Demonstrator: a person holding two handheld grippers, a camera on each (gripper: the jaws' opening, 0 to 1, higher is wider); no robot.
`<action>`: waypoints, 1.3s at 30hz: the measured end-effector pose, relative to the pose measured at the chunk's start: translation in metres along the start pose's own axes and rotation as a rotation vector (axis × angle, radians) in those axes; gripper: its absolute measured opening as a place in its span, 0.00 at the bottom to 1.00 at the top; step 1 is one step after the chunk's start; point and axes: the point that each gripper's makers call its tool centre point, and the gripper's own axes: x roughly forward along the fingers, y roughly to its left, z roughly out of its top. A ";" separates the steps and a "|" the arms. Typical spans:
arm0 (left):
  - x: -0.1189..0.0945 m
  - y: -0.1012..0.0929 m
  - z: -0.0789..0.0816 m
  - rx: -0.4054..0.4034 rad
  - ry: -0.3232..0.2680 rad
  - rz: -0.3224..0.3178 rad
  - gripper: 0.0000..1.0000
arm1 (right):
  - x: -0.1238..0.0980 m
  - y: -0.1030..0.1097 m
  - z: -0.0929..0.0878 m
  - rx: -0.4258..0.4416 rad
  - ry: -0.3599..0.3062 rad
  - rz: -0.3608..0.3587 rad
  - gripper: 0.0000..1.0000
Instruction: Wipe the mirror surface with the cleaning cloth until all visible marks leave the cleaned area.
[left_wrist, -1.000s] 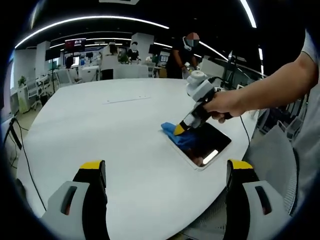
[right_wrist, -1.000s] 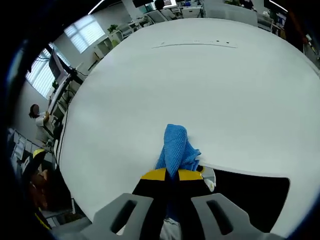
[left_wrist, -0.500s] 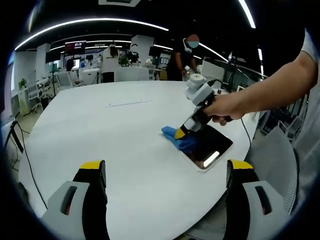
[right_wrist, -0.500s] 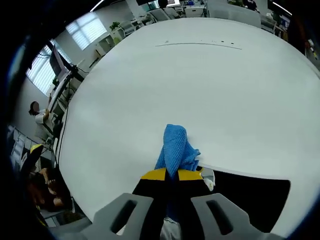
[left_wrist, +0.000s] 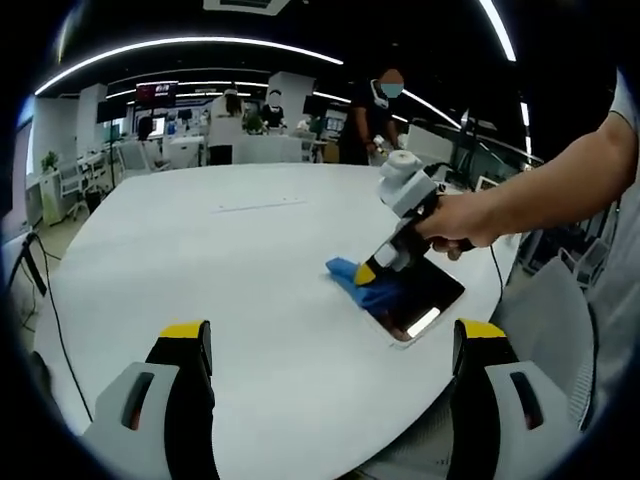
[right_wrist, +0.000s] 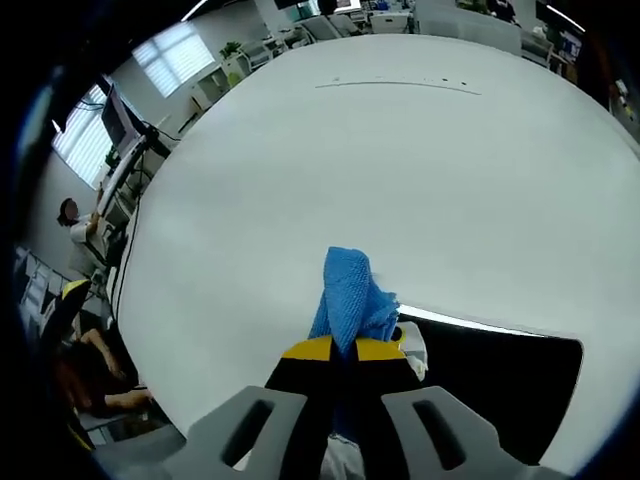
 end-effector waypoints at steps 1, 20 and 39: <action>0.000 -0.002 0.000 0.003 0.000 0.001 0.99 | -0.003 0.002 -0.002 0.008 -0.001 0.002 0.00; -0.001 -0.012 -0.003 0.012 0.002 0.003 0.99 | -0.015 0.018 -0.021 0.030 0.027 0.027 0.00; -0.005 0.000 0.005 0.058 -0.013 0.031 0.99 | -0.008 0.011 -0.019 0.020 0.030 0.049 0.00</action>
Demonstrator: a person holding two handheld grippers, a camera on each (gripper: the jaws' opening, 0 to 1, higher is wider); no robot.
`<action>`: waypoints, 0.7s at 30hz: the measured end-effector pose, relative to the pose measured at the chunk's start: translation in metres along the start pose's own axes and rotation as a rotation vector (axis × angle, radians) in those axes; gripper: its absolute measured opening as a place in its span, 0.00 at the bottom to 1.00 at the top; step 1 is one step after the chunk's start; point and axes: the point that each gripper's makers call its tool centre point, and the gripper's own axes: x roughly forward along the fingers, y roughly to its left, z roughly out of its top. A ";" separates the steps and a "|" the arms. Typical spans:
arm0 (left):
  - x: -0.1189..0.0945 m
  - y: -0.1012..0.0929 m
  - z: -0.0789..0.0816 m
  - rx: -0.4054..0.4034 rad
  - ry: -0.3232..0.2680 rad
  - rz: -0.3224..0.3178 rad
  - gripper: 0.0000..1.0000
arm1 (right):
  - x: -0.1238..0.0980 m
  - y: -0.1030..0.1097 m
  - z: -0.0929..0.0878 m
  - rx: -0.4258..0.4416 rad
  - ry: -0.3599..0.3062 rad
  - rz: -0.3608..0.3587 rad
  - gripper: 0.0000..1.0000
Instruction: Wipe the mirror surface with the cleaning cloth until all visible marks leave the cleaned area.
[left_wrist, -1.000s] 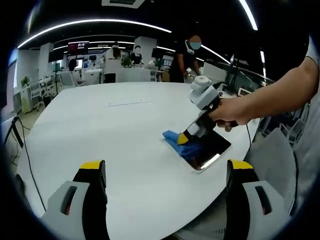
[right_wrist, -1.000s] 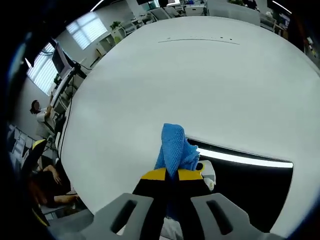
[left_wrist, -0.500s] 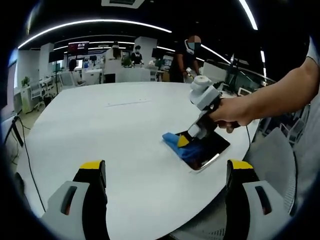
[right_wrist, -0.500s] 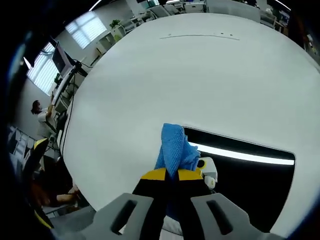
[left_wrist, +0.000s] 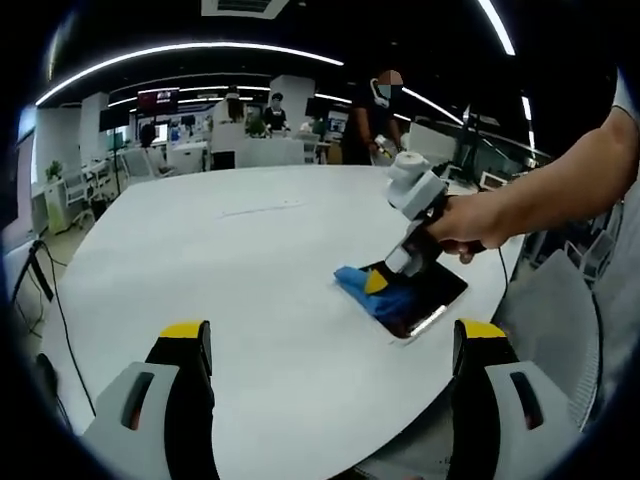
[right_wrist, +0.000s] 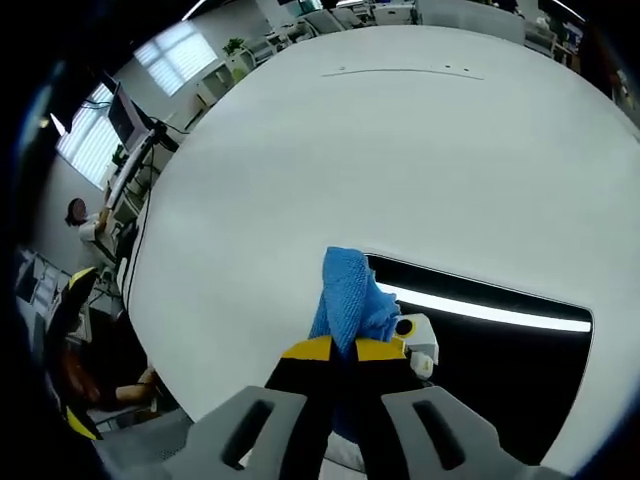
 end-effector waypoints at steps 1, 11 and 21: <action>0.000 0.000 0.001 -0.003 -0.004 -0.001 0.99 | 0.000 0.000 0.000 0.009 0.001 0.001 0.00; 0.001 0.007 0.005 -0.035 -0.029 0.026 0.99 | -0.003 -0.005 -0.005 -0.014 0.016 0.007 0.00; 0.001 0.003 0.001 -0.070 -0.052 0.032 0.99 | -0.012 -0.009 -0.013 -0.033 0.027 0.017 0.00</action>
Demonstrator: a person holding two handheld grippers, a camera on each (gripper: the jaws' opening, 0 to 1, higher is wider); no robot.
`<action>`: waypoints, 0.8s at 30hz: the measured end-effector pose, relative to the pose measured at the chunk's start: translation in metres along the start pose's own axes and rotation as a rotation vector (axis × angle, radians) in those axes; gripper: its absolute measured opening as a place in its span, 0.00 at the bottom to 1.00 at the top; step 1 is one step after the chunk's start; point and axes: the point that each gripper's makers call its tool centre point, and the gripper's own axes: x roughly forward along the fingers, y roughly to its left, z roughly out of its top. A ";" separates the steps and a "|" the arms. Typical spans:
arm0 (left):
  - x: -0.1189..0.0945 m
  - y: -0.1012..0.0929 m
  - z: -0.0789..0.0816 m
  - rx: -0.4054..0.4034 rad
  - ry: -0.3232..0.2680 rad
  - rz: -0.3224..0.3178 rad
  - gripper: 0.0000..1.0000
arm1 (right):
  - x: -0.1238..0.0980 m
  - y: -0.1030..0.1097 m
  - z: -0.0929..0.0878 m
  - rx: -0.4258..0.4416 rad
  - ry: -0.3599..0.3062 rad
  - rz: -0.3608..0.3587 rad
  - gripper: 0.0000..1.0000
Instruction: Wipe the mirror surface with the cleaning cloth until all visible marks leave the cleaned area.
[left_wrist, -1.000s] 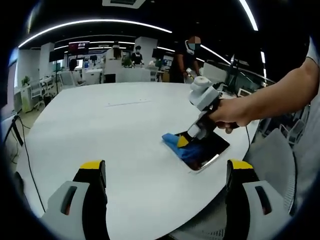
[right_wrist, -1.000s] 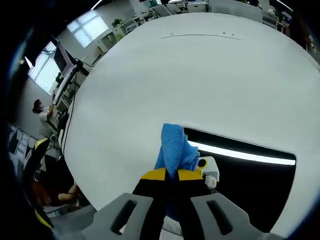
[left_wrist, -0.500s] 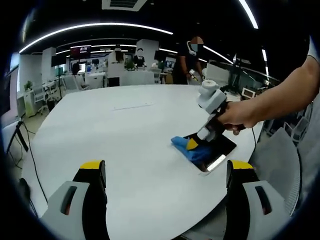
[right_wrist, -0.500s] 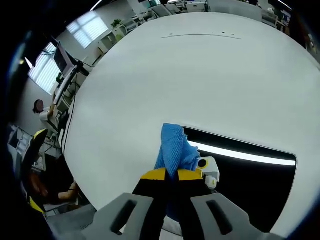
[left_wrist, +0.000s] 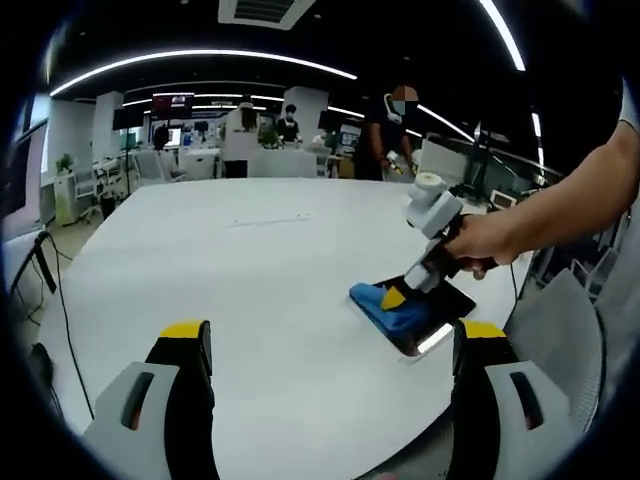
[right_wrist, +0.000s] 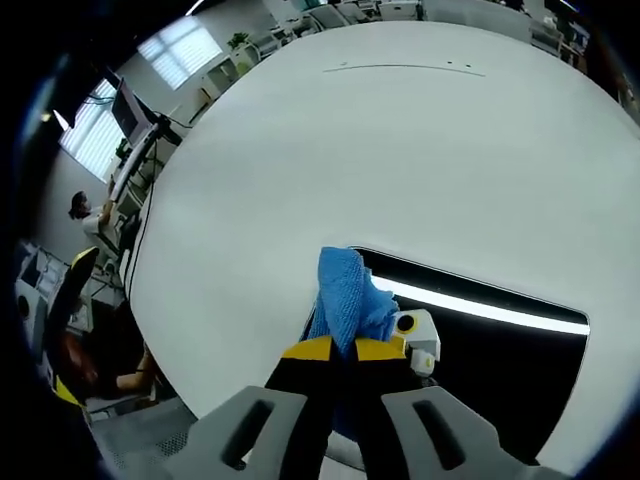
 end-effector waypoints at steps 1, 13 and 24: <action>0.000 -0.001 -0.002 -0.001 0.006 -0.002 0.99 | 0.000 -0.001 0.000 -0.002 0.000 0.002 0.00; -0.001 -0.007 -0.014 0.011 0.047 0.003 0.99 | -0.004 -0.017 -0.004 0.018 0.000 0.007 0.00; 0.006 -0.015 -0.015 0.020 0.058 -0.005 0.99 | -0.009 -0.028 -0.008 0.022 -0.015 0.009 0.00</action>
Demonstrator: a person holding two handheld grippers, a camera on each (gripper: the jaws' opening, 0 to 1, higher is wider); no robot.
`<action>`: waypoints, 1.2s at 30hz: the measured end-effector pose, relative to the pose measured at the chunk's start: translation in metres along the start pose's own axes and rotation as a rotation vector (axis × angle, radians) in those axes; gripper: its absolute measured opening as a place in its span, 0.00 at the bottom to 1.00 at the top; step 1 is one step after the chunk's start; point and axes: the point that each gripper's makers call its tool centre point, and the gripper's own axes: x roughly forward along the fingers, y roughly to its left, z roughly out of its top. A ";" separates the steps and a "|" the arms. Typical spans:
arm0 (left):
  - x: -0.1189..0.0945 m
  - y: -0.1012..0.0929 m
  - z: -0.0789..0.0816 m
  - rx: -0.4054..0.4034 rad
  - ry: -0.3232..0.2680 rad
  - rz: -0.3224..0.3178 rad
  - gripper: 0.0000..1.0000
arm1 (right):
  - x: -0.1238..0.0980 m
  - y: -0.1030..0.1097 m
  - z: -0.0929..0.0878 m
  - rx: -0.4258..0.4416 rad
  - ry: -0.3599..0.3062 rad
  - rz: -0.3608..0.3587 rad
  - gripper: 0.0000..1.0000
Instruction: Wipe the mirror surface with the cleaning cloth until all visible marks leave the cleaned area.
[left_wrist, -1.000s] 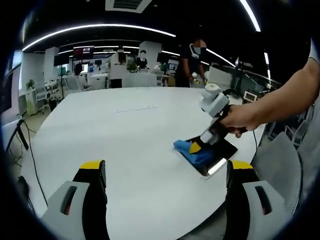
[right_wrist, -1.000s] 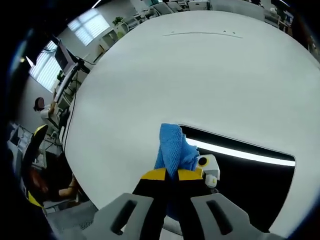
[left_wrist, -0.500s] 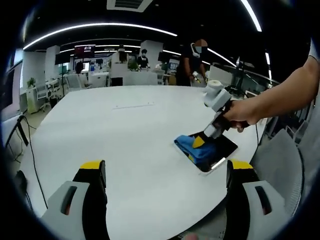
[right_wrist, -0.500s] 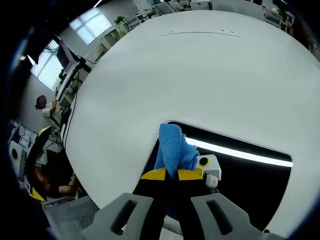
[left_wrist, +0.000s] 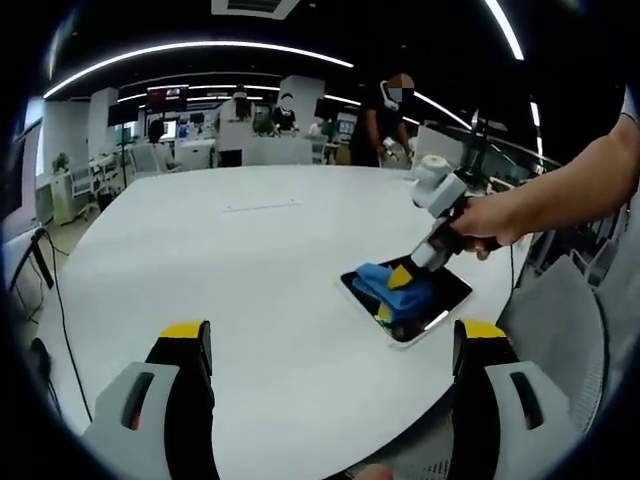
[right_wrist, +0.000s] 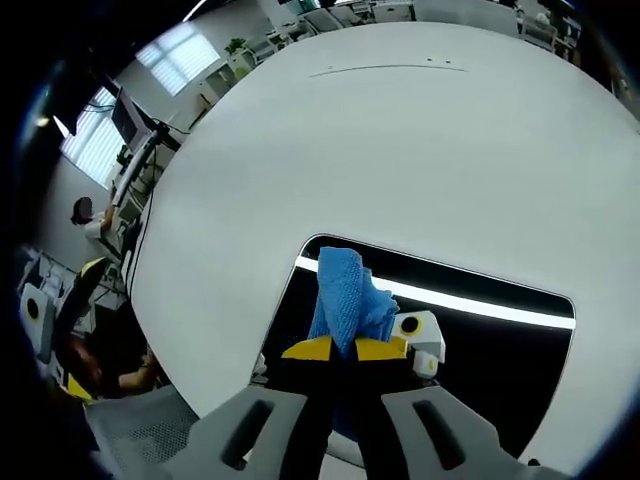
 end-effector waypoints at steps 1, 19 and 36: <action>0.001 -0.001 -0.001 0.002 0.001 0.000 0.99 | -0.001 -0.001 0.000 -0.002 0.000 0.000 0.00; 0.014 -0.017 -0.014 0.017 0.016 -0.010 0.99 | -0.015 -0.030 -0.010 0.016 0.006 -0.005 0.00; 0.033 -0.037 -0.016 0.074 0.043 -0.024 0.99 | -0.032 -0.054 -0.022 0.048 0.002 -0.018 0.00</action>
